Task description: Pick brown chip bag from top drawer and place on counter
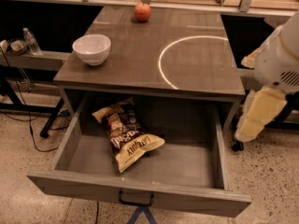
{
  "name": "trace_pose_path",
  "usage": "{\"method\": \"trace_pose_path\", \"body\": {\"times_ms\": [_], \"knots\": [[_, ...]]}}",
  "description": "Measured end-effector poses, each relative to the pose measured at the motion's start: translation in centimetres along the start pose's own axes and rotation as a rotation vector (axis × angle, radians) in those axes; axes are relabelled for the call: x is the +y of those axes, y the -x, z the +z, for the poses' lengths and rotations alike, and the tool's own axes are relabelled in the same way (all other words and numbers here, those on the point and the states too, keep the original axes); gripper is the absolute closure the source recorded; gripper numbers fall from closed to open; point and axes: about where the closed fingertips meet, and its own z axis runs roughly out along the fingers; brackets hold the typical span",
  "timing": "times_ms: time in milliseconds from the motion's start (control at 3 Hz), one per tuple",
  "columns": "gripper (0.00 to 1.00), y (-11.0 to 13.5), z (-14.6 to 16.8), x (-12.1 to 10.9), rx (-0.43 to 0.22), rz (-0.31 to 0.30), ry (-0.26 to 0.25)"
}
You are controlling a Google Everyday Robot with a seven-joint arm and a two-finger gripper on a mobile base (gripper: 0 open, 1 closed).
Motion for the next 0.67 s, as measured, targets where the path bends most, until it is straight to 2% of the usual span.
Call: {"method": "trace_pose_path", "body": {"times_ms": [333, 667], "knots": [[0.0, 0.9, 4.5, 1.4, -0.012, 0.067, 0.022], [0.0, 4.7, 10.9, 3.8, -0.08, 0.12, 0.086]]}}
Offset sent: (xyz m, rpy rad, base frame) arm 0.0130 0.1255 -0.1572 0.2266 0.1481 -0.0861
